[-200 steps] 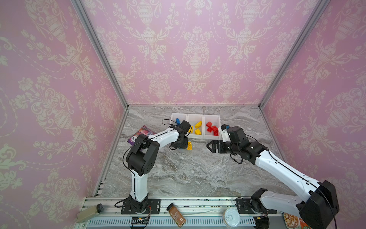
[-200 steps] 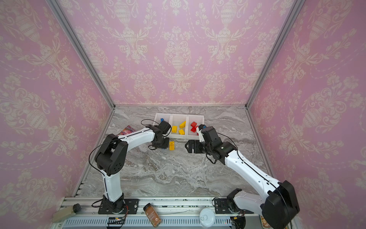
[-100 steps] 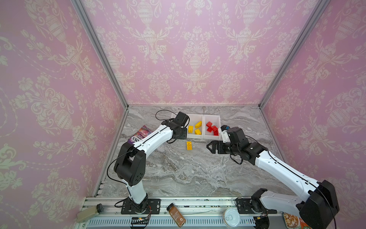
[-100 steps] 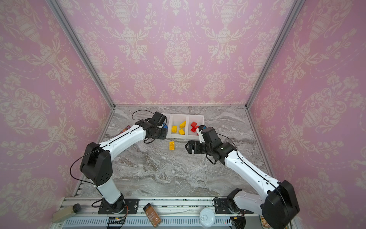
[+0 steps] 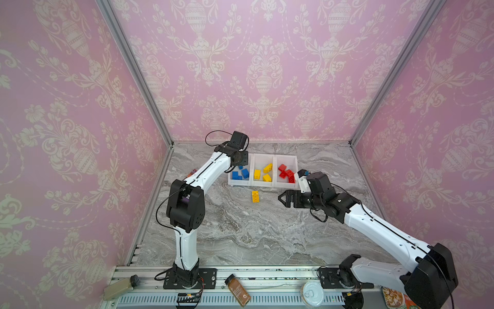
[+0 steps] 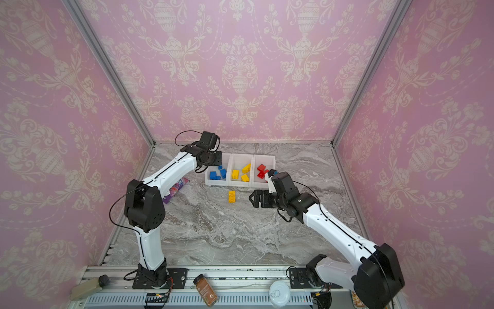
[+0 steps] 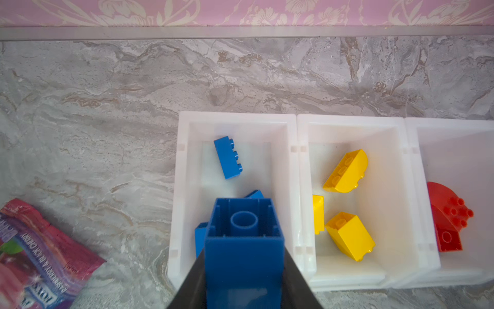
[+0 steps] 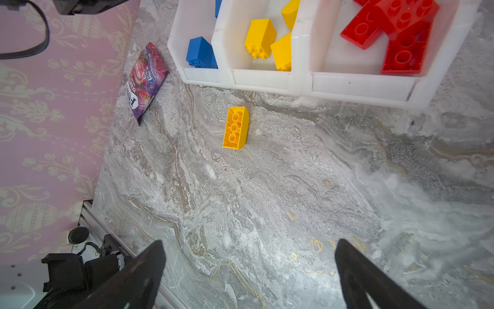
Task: Sort the legos into containers by color
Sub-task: Place the lego in the container.
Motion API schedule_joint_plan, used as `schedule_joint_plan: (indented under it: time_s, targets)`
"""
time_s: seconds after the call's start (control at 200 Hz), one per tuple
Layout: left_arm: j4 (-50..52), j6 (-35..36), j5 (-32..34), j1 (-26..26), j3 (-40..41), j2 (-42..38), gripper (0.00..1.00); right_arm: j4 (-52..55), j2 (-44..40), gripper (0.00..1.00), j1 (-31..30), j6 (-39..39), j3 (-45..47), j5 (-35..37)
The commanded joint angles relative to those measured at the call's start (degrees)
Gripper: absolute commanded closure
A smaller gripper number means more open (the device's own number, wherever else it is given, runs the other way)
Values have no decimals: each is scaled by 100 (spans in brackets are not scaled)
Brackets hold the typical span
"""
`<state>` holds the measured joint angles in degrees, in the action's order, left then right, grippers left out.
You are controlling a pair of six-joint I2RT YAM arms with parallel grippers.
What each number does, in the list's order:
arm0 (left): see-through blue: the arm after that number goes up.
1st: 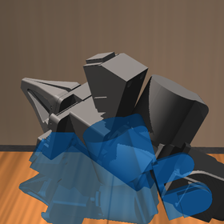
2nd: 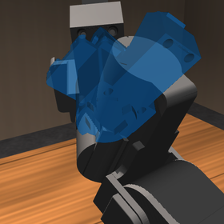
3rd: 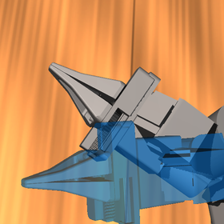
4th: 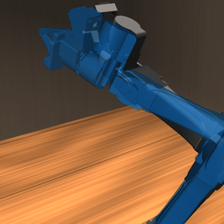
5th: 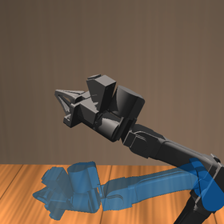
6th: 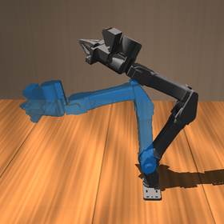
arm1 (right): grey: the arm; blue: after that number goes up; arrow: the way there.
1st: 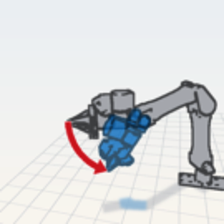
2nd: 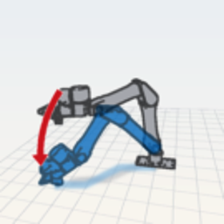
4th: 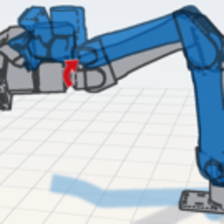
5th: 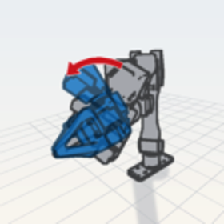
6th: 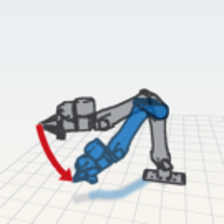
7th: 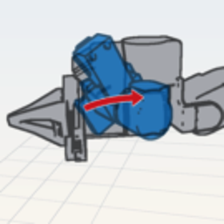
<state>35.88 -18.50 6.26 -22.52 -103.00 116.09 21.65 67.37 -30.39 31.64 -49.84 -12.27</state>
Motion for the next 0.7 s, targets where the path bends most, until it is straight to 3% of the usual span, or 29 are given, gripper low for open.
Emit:
schedule_joint_plan:
  time_s: [0.0,0.27,0.35,0.48,0.69]
  targets:
    - [324,355,-28,2,-545,535,88,-97,-66,0,9,106,54,-90]
    - [684,371,29,11,-1315,1339,86,-20,-119,0,-8,131,28,-73]
    - [666,408,59,19,-1323,1364,79,-17,-103,0,-11,131,34,-67]
    - [655,423,92,20,-1311,1309,57,-58,-54,0,-20,151,12,-99]
    - [571,420,101,20,-1176,1153,44,-67,56,0,-51,136,-69,-126]
